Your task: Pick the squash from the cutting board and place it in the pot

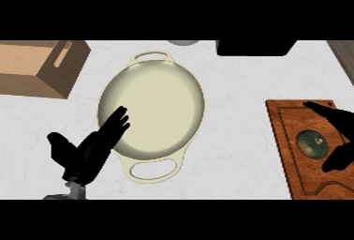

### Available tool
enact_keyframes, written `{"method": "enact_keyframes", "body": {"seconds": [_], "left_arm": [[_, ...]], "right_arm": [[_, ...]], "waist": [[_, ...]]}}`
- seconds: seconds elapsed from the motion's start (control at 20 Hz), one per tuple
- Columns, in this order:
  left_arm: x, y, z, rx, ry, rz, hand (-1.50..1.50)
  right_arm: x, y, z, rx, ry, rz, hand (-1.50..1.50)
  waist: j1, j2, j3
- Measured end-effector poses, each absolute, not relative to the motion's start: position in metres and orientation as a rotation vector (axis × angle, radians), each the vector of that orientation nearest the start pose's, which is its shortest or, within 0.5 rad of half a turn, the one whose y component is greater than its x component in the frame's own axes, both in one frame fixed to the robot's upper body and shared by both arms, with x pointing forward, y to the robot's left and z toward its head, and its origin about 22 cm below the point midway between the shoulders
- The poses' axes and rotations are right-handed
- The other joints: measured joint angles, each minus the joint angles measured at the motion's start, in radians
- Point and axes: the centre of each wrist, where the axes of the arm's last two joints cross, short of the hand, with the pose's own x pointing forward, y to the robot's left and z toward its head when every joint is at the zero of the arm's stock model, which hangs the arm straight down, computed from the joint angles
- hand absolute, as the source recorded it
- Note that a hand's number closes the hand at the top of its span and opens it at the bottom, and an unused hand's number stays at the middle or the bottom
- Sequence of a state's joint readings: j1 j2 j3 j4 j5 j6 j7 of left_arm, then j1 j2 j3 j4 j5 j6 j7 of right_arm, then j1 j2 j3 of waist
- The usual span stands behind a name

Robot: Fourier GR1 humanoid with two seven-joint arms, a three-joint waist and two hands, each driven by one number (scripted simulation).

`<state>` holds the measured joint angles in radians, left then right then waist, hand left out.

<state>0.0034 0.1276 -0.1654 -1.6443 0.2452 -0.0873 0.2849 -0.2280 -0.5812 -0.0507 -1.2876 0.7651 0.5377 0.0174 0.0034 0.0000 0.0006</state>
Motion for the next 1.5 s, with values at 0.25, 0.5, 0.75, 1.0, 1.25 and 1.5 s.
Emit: {"method": "enact_keyframes", "body": {"seconds": [0.25, 0.5, 0.75, 1.0, 1.25, 1.5], "left_arm": [[0.240, 0.219, 0.025, -0.265, -1.323, -0.147, 0.00], [0.242, 0.216, 0.019, -0.275, -1.314, -0.146, 0.00], [0.245, 0.213, 0.019, -0.278, -1.319, -0.145, 0.00], [0.241, 0.220, 0.023, -0.266, -1.316, -0.137, 0.00], [0.244, 0.226, 0.024, -0.266, -1.321, -0.137, 0.00], [0.239, 0.217, 0.022, -0.273, -1.318, -0.141, 0.00]], "right_arm": [[0.295, -0.383, 0.046, -0.635, -0.907, 1.180, 1.50], [0.296, -0.375, 0.038, -0.550, -0.981, 1.218, 1.50], [0.298, -0.371, 0.032, -0.563, -1.045, 1.238, 1.50], [0.281, -0.305, 0.027, -0.565, -1.043, 1.281, 1.50], [0.247, -0.226, 0.027, -0.565, -1.034, 1.306, 1.50], [0.220, -0.191, 0.043, -0.620, -1.072, 1.304, 1.50]], "waist": [[0.000, 0.000, -0.001], [-0.001, -0.001, -0.002], [-0.001, -0.002, -0.004], [-0.012, -0.007, -0.006], [-0.014, -0.006, -0.003], [-0.009, -0.003, -0.001]]}}
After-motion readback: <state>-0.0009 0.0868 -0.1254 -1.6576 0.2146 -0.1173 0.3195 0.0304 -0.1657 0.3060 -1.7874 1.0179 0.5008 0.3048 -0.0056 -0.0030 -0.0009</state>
